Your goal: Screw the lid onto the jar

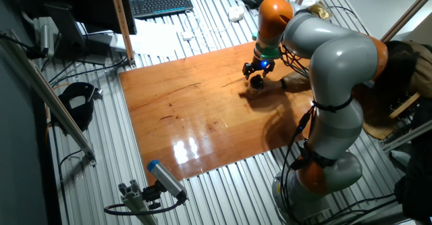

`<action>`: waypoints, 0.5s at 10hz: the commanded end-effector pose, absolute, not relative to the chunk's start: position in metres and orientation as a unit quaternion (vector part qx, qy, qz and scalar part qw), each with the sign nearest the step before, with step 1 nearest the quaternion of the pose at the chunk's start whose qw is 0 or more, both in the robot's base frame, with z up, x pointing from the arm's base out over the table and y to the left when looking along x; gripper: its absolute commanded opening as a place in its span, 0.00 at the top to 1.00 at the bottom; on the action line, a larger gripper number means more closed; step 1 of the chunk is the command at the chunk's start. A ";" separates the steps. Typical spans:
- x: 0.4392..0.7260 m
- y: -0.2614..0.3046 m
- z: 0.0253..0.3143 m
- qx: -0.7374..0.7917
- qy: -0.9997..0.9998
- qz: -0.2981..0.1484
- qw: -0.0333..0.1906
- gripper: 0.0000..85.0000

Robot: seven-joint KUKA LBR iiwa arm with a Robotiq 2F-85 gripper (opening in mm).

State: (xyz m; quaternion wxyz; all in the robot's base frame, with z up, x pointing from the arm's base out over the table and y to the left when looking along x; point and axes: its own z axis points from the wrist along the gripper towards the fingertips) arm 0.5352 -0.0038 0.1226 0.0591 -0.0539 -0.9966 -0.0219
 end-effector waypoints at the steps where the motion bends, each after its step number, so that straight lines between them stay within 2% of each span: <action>1: 0.536 -0.004 0.122 -0.038 -0.998 -0.022 0.052 0.00; 5: 0.541 0.001 0.124 0.068 -0.996 -0.034 0.046 0.00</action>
